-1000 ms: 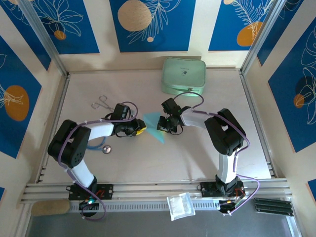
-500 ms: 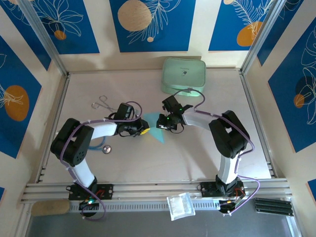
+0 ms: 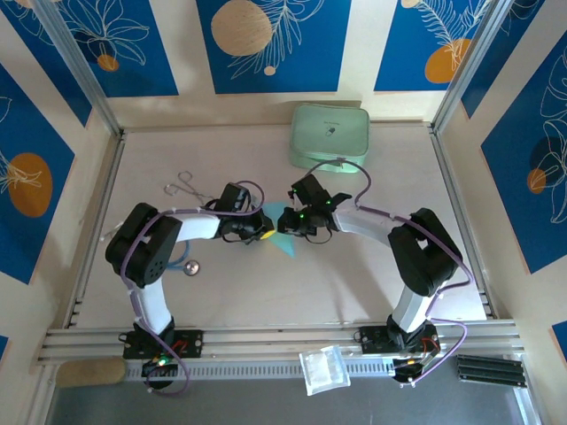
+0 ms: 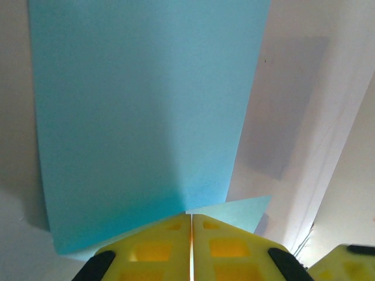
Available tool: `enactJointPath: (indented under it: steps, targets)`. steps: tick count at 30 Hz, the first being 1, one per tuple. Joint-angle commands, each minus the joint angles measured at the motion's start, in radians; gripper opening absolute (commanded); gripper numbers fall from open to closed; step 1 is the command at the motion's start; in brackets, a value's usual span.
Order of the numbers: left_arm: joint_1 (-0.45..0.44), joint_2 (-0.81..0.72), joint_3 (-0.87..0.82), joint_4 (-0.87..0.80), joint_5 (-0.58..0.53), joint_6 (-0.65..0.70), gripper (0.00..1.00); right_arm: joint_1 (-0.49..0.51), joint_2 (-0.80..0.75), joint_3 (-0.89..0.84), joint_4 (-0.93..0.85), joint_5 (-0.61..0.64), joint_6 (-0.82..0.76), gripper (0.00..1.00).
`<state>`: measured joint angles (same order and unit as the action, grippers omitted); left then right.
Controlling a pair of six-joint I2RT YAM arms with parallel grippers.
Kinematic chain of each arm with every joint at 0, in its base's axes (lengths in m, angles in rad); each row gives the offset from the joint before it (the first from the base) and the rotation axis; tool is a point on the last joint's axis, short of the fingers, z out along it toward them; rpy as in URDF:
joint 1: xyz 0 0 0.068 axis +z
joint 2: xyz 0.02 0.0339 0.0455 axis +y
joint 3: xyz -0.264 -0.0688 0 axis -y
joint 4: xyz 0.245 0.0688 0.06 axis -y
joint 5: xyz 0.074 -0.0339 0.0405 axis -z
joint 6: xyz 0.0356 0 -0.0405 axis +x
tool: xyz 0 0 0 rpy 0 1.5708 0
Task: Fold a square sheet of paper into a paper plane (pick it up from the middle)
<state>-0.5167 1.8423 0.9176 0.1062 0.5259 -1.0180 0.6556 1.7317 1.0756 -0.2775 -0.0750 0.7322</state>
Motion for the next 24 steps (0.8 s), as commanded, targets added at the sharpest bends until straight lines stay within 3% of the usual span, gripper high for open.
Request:
enactJointPath:
  steps: [1, 15, 24]
  targets:
    - [-0.01, 0.02, 0.029, -0.032, -0.017, -0.013, 0.09, 0.009, 0.039, -0.005, 0.017, -0.028, -0.003, 0.17]
    - [-0.011, 0.0, 0.035, -0.05, -0.02, -0.01, 0.11, -0.011, 0.144, 0.014, -0.002, 0.018, 0.025, 0.13]
    - [0.006, -0.132, -0.035, -0.142, -0.168, 0.003, 0.31, -0.031, 0.151, -0.007, 0.021, -0.007, 0.038, 0.15]
